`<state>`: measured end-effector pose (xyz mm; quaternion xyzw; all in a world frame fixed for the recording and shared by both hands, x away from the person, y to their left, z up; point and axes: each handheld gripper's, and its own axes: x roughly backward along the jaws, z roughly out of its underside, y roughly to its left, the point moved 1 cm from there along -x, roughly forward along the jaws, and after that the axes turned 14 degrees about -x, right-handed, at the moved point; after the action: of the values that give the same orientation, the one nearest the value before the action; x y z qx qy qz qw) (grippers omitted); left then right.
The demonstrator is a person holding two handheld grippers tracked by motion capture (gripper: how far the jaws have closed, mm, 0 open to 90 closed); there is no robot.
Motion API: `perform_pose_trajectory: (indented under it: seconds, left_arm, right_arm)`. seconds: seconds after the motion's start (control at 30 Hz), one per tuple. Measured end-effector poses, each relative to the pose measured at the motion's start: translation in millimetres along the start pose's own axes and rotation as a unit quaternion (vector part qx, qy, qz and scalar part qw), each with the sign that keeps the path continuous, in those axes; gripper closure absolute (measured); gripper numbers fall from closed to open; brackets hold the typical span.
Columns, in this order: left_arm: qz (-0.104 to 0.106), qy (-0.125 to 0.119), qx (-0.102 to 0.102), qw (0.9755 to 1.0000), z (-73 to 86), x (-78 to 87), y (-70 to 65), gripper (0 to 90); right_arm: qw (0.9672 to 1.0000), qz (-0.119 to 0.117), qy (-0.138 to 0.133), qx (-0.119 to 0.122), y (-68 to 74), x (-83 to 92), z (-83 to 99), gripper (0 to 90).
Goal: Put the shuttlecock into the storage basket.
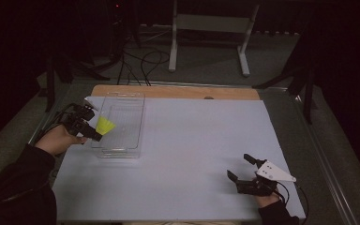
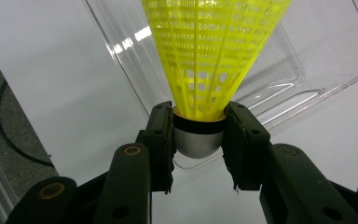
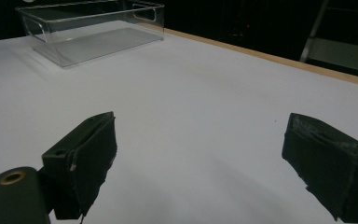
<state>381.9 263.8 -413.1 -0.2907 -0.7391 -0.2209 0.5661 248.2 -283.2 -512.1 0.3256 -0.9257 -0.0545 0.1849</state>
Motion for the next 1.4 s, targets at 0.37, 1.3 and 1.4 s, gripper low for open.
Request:
perform_pose_trajectory:
  seconds: [0.37, 1.3, 1.4]
  left_arm:
    - [-0.008, 0.001, -0.024, 0.9997, 0.3, -13.6, -1.2, 65.2]
    - [-0.024, 0.014, -0.057, 0.998, -8.5, -19.5, -9.7, 55.9]
    - [-0.023, 0.011, -0.057, 0.998, -9.4, -18.3, -10.5, 44.1]
  right_arm:
    - [1.0, 0.0, 0.001, 0.0, -0.1, -0.1, 0.1, 9.9]
    - [1.0, 0.001, 0.002, -0.002, -0.6, 0.1, 0.4, 9.9]
    - [1.0, 0.001, 0.002, 0.0, -0.5, 0.0, 0.3, 9.9]
